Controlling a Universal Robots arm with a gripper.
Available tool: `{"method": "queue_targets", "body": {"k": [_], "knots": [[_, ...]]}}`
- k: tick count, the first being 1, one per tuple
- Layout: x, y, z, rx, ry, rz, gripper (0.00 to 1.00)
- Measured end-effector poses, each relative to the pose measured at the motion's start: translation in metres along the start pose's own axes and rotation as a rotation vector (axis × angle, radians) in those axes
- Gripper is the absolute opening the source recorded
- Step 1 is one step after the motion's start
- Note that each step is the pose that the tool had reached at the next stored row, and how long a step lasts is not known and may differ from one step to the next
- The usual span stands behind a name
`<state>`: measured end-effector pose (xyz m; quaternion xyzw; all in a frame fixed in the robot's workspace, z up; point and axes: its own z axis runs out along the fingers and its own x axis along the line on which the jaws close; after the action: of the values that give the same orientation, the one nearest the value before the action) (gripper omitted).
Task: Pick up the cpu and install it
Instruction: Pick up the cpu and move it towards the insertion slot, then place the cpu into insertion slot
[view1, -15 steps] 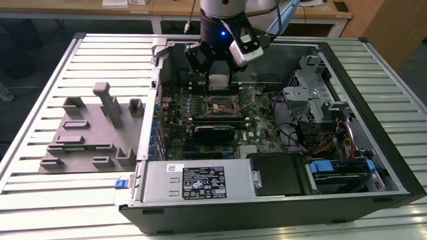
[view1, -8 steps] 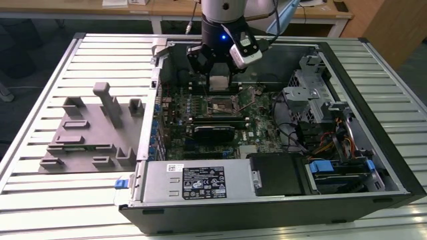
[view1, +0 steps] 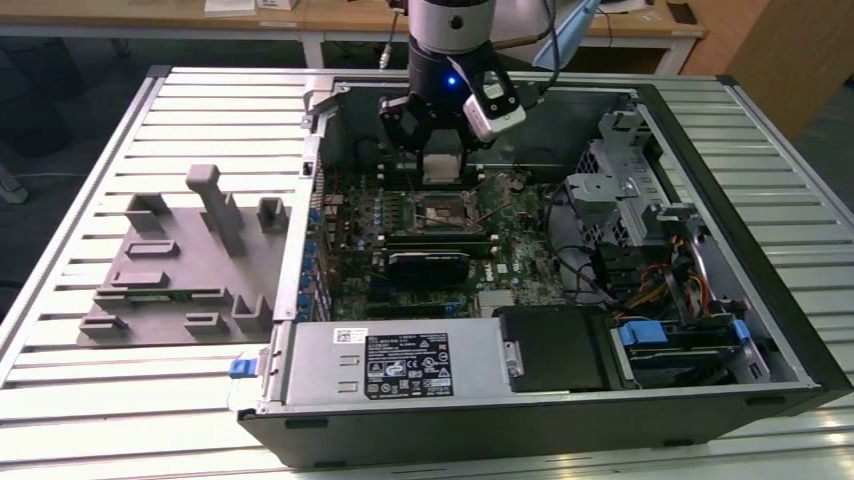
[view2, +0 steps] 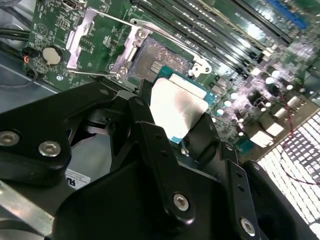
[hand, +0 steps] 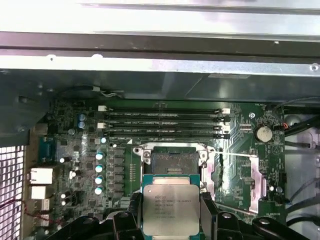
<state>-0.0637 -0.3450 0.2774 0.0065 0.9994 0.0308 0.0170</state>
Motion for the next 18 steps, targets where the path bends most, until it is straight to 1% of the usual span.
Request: {"method": "queue_targets", "body": {"k": [2,3,7,10,18], "knots": [[-0.0022,0.0007,0.0036,0.0002,0.0005,0.000,0.54],[-0.0057,0.0007,0.0088,0.0006,0.0010,0.000,0.54],[-0.0084,0.0003,0.0150,0.0008,0.0016,0.000,0.54],[-0.0091,0.0002,0.0167,0.0011,0.0017,0.000,0.54],[-0.0092,0.0002,0.0170,0.0012,0.0017,0.000,0.54]]}}
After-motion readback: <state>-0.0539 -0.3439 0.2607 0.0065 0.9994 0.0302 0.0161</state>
